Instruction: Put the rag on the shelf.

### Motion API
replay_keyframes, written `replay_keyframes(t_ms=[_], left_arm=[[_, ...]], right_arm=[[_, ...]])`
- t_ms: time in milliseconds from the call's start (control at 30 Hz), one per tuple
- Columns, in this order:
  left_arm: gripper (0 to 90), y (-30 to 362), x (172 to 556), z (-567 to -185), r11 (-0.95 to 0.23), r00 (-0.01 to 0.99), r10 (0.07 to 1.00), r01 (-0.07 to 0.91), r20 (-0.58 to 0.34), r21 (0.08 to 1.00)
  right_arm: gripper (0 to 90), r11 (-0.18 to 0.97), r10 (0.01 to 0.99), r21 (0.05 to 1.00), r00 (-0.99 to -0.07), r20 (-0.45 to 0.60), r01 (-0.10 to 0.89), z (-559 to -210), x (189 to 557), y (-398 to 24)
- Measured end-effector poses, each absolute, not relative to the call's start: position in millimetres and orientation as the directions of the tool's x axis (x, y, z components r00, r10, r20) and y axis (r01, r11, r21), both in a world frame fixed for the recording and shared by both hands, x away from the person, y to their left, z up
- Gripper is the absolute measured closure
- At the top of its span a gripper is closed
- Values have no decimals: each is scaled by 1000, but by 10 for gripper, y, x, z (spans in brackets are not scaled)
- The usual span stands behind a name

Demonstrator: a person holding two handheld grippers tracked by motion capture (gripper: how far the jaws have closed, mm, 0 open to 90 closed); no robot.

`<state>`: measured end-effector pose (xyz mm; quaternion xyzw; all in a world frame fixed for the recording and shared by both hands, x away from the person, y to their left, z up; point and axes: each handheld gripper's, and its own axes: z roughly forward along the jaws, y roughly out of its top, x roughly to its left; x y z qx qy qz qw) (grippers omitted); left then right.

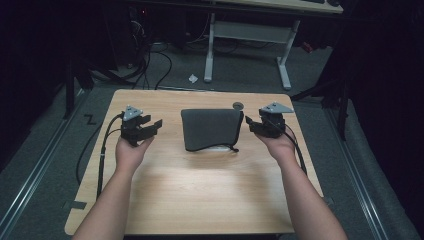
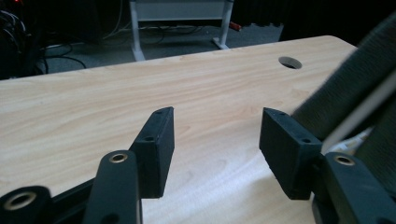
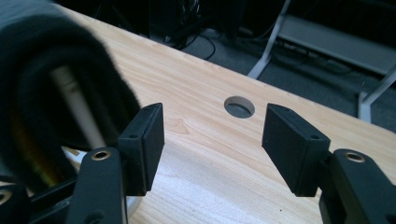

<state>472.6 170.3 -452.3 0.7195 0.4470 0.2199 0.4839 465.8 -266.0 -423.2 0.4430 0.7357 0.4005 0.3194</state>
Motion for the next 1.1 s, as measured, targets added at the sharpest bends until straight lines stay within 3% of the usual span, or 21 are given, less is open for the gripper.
replay_keyframes(t_ms=[533, 967, 1033, 1100], left_arm=[[435, 1699, 4076, -4748, -157, 582, 800, 439, -147, 885], [414, 1504, 3178, -5186, -256, 673, 715, 503, -189, 826], [411, 1439, 3049, -5190, -287, 696, 698, 488, -168, 824], [411, 1375, 3010, -5210, -368, 712, 699, 439, -68, 820]], right_arm=[[383, 399, 871, 817, -452, -195, 417, -4500, 4032, -2553], [332, 369, 844, 833, -523, -115, 412, -5049, 3168, -2370], [330, 367, 846, 832, -521, -112, 416, -5113, 3066, -2371], [335, 387, 835, 825, -536, -124, 412, -5178, 3000, -2359]])
